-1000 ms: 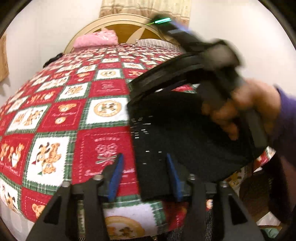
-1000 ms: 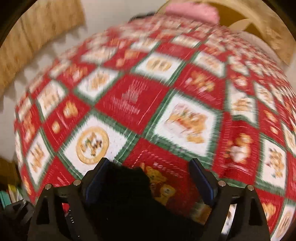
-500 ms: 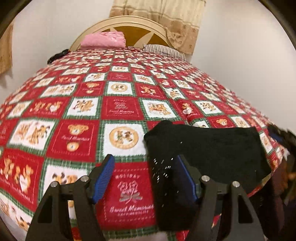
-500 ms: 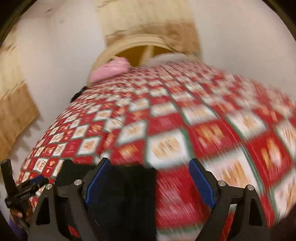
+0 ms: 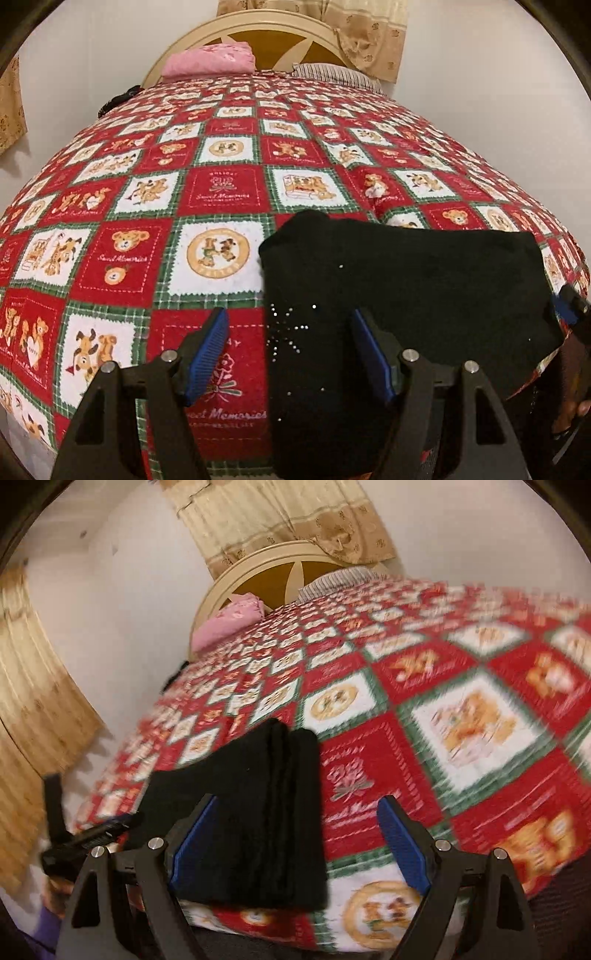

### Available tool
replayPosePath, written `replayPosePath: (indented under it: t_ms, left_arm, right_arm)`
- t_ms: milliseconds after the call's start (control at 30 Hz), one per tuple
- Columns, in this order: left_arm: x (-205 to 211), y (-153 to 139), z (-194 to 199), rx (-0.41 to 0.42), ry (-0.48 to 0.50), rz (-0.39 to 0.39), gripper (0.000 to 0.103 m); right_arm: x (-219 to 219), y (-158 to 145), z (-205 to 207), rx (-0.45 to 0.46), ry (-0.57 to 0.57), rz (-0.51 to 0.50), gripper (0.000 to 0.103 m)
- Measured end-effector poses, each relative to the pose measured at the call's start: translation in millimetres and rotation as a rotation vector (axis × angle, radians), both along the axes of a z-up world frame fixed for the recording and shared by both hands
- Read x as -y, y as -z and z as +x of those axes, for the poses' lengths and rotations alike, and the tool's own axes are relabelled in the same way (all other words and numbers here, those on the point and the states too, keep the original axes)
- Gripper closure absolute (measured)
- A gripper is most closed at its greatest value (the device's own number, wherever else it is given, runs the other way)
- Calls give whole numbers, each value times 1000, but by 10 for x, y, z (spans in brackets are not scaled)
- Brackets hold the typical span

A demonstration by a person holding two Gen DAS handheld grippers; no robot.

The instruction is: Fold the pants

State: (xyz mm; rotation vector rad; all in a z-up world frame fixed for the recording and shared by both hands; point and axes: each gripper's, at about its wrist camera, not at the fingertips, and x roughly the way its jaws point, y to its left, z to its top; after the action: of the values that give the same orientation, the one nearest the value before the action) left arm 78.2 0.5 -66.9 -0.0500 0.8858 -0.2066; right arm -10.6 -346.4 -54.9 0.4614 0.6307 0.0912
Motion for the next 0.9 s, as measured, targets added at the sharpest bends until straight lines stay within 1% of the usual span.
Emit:
replayPosePath:
  t_ms: [33, 67, 100, 167, 200, 267, 333, 400, 433, 467, 500, 533, 567, 633, 700, 767, 900]
  left_arm:
    - [1, 6, 1, -3, -6, -2, 27]
    - [-10, 18, 2, -10, -16, -10, 24]
    - [-16, 27, 1, -16, -22, -17, 23]
    - [-24, 43, -1, -27, -30, -30, 21]
    - [-21, 47, 1, -30, -35, -31, 18]
    - [-27, 70, 2, -34, -50, -31, 15]
    - [-23, 93, 4, -41, -55, -33, 14]
    - [-27, 102, 2, -43, -58, -37, 13]
    - [-30, 101, 1, -45, -59, -41, 13]
    - [-35, 97, 0, -48, -58, -45, 13]
    - [-42, 93, 0, -50, -56, -51, 14]
    - [-56, 89, -4, -53, -47, -67, 14]
    - [-68, 86, -7, -57, -40, -81, 14]
    - [-129, 82, -31, -64, -18, -145, 14]
    - [-209, 69, -70, -65, -11, -216, 14]
    - [-298, 56, -109, -58, -24, -277, 14]
    - [-281, 93, -102, -74, -18, -291, 14]
  right_arm:
    - [-3, 102, 9, -14, 4, 37, 15]
    - [-42, 122, -6, -2, 14, 26, 16]
    - [-110, 114, -25, 9, 15, -10, 16]
    - [-272, 97, 14, -17, -28, -68, 15]
    - [-351, 100, 34, -30, -54, -78, 15]
    - [-465, 116, 40, -36, -66, -99, 16]
    - [-555, 126, 48, -37, -74, -155, 16]
    - [-592, 129, 65, -44, -84, -188, 19]
    - [-571, 131, 59, -44, -79, -183, 24]
    - [-527, 132, 56, -43, -69, -163, 32]
    - [-480, 137, 57, -43, -56, -147, 38]
    - [-437, 145, 50, -45, -48, -139, 44]
    - [-397, 158, 59, -48, -45, -126, 47]
    - [-345, 164, 70, -51, -52, -106, 47]
    - [-391, 151, 74, -56, -57, -140, 47]
    - [-438, 142, 68, -51, -68, -164, 47]
    - [-431, 158, 74, -46, -85, -153, 47]
